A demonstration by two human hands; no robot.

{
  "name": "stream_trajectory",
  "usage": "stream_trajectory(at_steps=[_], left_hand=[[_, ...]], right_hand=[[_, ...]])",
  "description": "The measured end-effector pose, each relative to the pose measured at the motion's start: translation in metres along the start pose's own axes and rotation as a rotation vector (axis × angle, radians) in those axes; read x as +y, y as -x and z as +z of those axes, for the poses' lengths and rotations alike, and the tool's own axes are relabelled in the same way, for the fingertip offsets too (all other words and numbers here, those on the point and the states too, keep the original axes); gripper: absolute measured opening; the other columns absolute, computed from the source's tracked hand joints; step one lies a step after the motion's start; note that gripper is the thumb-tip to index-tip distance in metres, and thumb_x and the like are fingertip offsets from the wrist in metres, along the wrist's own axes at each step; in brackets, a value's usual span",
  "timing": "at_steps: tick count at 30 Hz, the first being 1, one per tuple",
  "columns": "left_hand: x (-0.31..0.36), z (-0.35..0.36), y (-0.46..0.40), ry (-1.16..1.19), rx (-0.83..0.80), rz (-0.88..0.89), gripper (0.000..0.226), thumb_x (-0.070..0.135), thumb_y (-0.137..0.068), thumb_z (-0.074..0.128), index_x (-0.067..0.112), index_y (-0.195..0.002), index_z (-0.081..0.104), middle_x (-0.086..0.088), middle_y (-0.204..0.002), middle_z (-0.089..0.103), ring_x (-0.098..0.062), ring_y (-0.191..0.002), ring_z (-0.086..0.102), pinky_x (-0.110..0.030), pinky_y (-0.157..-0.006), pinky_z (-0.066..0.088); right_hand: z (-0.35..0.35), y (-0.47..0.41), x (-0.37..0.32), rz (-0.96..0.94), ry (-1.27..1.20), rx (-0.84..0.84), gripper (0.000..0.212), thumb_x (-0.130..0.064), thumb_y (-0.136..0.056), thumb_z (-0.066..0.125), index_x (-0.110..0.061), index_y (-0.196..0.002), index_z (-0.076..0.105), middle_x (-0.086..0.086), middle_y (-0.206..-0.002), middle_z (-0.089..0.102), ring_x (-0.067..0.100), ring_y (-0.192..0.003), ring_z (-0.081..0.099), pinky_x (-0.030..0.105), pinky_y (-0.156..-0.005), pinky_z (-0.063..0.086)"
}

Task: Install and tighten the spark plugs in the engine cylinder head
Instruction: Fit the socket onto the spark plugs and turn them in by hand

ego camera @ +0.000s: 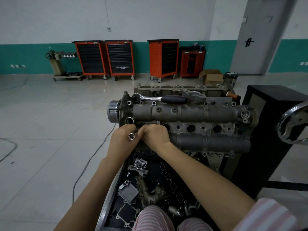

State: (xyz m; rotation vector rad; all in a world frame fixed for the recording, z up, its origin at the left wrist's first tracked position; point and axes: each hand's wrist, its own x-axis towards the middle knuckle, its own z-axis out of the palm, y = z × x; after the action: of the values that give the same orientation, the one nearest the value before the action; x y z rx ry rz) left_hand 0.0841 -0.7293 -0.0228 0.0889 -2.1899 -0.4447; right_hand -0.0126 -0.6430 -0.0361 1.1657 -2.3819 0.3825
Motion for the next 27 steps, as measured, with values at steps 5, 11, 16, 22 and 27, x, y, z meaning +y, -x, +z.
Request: stream_trajectory(at_steps=[5,11,16,22,27], left_hand=[[-0.008,-0.001,0.003,0.060,-0.087,-0.072,0.032,0.021,-0.087,0.062,0.013,-0.072,0.035,0.010,-0.064,0.037,-0.007,-0.057,0.039,-0.017,-0.049,0.029],[-0.005,-0.004,0.007,0.006,-0.124,-0.010,0.034,0.018,-0.084,0.065,0.015,-0.073,0.033,0.010,-0.066,0.035,-0.011,-0.055,0.035,-0.016,-0.049,0.025],[0.002,0.000,0.000,-0.030,-0.089,-0.080,0.053,0.032,-0.085,0.065,0.024,-0.057,0.021,0.007,-0.053,0.030,-0.018,-0.049,0.034,-0.028,-0.047,0.027],[0.005,0.002,0.003,-0.054,-0.061,-0.081,0.041,0.023,-0.088,0.062,0.013,-0.061,0.034,-0.001,-0.058,0.040,-0.022,-0.052,0.039,-0.034,-0.046,0.031],[-0.001,-0.003,0.006,-0.027,-0.114,-0.014,0.030,0.013,-0.084,0.064,0.015,-0.075,0.035,0.001,-0.071,0.044,-0.018,-0.057,0.040,-0.027,-0.050,0.028]], right_hand=[[-0.002,-0.001,-0.002,0.047,-0.044,0.006,0.035,-0.037,-0.088,0.045,-0.003,-0.093,0.054,0.016,-0.086,0.066,0.033,-0.077,0.063,0.030,-0.055,0.030],[-0.003,-0.003,-0.002,0.003,0.039,-0.032,0.024,-0.023,-0.090,0.042,-0.005,-0.099,0.055,0.015,-0.093,0.066,0.033,-0.084,0.063,0.031,-0.058,0.033],[-0.002,-0.003,0.000,0.013,0.013,-0.028,0.024,-0.021,-0.092,0.040,-0.007,-0.101,0.058,0.012,-0.096,0.067,0.032,-0.087,0.063,0.029,-0.060,0.032],[-0.003,0.000,-0.001,0.036,-0.014,0.001,0.025,-0.020,-0.091,0.042,-0.007,-0.096,0.063,0.014,-0.091,0.067,0.033,-0.084,0.063,0.030,-0.059,0.032],[-0.007,-0.001,-0.004,0.062,0.015,-0.016,0.025,-0.025,-0.088,0.045,-0.003,-0.096,0.056,0.017,-0.093,0.066,0.033,-0.083,0.064,0.030,-0.057,0.032]])
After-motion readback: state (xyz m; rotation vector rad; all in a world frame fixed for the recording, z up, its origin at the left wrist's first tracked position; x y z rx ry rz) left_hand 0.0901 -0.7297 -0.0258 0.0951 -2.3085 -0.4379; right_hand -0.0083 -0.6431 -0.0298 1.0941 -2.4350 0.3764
